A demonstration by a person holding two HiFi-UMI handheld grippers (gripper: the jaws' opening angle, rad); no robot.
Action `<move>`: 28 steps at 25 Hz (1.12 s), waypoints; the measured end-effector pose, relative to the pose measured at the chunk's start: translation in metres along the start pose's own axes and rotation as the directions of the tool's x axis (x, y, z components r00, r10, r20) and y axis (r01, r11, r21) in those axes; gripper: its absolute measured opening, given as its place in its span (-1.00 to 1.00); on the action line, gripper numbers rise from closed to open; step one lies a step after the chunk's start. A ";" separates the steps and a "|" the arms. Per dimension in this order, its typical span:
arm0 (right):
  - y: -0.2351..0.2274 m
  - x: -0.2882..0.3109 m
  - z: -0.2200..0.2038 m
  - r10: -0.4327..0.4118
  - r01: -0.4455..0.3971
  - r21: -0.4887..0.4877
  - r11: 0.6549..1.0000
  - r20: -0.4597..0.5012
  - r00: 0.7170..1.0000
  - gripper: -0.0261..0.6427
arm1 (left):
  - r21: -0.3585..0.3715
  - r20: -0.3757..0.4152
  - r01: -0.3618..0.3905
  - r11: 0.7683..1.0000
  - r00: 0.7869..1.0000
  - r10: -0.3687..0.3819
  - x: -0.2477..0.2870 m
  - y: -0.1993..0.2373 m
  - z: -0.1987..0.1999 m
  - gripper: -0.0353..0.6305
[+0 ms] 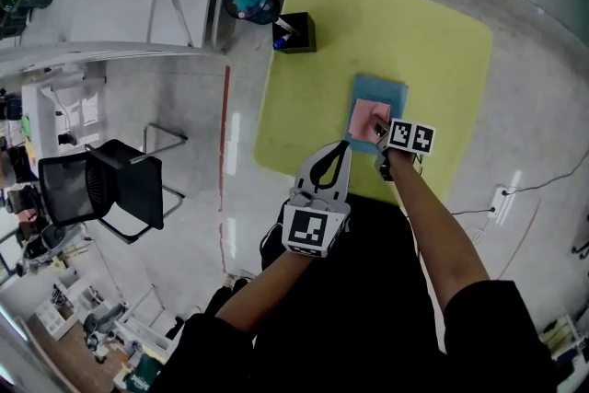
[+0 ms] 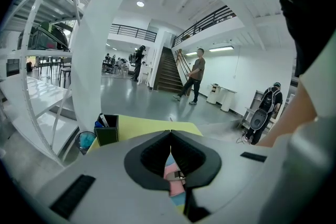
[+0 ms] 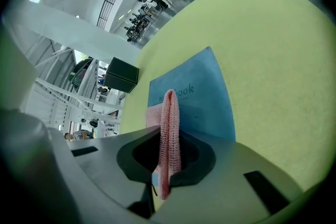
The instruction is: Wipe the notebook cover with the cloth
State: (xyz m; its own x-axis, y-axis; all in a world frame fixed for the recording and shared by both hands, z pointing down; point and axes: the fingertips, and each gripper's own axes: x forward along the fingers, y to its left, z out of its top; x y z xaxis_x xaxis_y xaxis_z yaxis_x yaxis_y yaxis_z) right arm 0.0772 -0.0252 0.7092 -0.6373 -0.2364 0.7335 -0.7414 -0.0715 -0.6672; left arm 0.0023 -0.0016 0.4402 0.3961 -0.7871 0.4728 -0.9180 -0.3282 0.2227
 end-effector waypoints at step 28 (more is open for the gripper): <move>-0.030 -0.029 0.007 0.025 -0.025 0.017 1.000 -0.027 0.999 -0.82 | 0.038 -0.021 0.075 0.996 0.997 -0.074 0.023 -0.031 0.003 -0.85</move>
State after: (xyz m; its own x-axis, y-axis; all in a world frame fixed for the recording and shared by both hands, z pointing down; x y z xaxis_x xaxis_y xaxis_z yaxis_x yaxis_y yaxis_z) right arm 0.1196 -0.0228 0.7070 -0.6611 -0.2121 0.7197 -0.7217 -0.0824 -0.6873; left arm 0.0398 -0.0104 0.4417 0.4636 -0.7496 0.4725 -0.8858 -0.4057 0.2254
